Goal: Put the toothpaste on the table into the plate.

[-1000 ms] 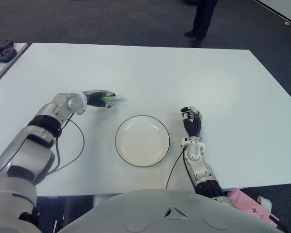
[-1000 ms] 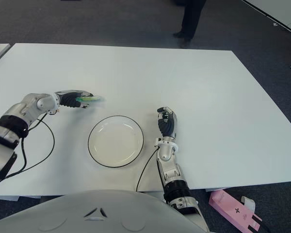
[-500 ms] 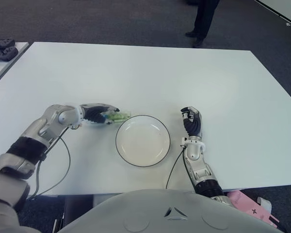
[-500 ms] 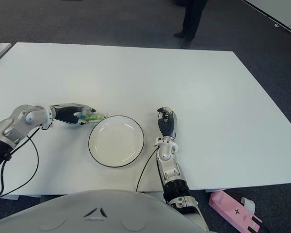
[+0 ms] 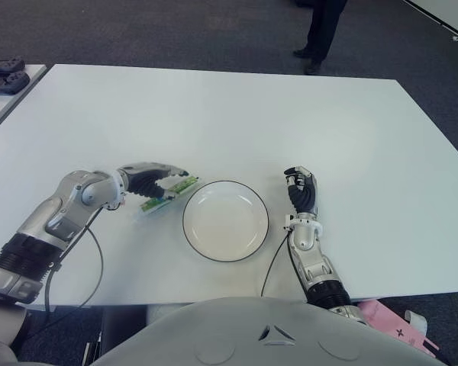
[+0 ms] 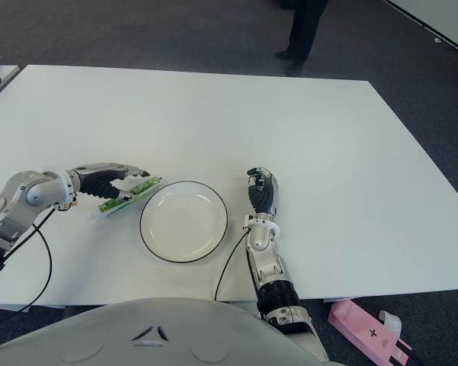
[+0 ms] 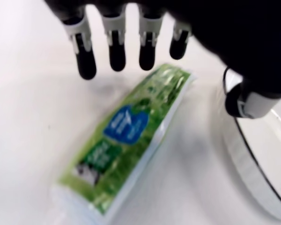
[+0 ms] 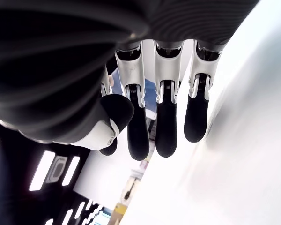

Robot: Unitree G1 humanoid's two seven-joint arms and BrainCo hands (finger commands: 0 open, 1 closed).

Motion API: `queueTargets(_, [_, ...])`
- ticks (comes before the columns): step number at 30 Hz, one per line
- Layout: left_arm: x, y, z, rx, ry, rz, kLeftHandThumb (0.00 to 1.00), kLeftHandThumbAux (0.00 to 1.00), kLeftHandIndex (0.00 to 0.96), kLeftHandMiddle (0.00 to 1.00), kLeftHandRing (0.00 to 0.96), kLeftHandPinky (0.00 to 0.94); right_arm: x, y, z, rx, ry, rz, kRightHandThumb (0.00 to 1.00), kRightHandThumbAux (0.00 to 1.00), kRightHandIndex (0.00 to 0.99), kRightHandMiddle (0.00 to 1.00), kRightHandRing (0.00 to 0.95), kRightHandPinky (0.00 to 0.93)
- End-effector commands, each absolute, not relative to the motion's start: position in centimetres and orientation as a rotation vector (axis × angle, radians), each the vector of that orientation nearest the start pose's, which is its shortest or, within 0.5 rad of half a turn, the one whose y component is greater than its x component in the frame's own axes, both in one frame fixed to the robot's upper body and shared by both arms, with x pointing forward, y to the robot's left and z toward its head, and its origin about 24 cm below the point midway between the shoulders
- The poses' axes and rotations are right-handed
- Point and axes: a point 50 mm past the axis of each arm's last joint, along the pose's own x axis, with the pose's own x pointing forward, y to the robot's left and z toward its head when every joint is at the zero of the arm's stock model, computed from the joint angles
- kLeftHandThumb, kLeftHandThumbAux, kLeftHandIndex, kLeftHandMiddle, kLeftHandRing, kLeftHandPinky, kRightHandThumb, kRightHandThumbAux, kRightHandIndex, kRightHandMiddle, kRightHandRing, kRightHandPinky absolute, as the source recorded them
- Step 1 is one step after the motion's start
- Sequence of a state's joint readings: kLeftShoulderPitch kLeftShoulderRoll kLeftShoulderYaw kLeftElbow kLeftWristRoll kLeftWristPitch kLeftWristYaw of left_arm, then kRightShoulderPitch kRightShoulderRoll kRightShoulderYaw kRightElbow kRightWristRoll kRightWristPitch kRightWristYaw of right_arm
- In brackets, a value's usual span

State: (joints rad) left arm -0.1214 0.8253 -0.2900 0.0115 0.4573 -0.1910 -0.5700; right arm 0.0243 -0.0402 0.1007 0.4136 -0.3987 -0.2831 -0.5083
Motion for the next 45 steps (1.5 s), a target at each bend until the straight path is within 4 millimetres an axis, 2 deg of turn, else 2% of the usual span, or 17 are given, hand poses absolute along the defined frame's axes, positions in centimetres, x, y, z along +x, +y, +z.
queueTargets(1, [25.7,21.8,7.2,1.361,0.096,-0.675,0.473,0.408,0.0,0.094,0.124,0.206,22.3,-15.1,-3.3,-0.454,0.073,-0.262,0.841,0.688,0.445,0.446,0.427,0.424])
queueTargets(11, [27.2,22.6,7.2,1.42,-0.02,-0.397,0.553,0.391,0.0,0.013,0.052,0.129,22.3,-15.1,-3.3,-0.448,0.07,-0.257,0.841,0.688,0.441,0.449,0.435,0.442])
queueTargets(18, [27.4,22.5,7.1,1.446,-0.08,-0.325,0.587,0.352,0.0,0.0,0.023,0.102,22.2,-15.2,-3.3,-0.444,0.07,-0.257,0.841,0.688,0.442,0.448,0.433,0.434])
queueTargets(28, [27.6,22.0,6.7,1.502,-0.06,-0.355,0.584,0.298,0.0,0.003,0.018,0.104,22.1,-15.2,-3.2,-0.463,0.07,-0.26,0.841,0.688,0.443,0.447,0.431,0.434])
queueTargets(36, [27.6,21.2,6.3,1.601,0.035,-0.452,0.54,0.262,0.0,0.078,0.067,0.076,22.1,-15.2,-3.2,-0.462,0.07,-0.261,0.841,0.688,0.445,0.446,0.427,0.436])
queueTargets(45, [26.5,18.4,6.9,1.711,0.136,-0.536,0.451,0.273,0.0,0.151,0.136,0.125,22.2,-15.1,-3.2,-0.447,0.069,-0.253,0.841,0.688,0.441,0.448,0.434,0.441])
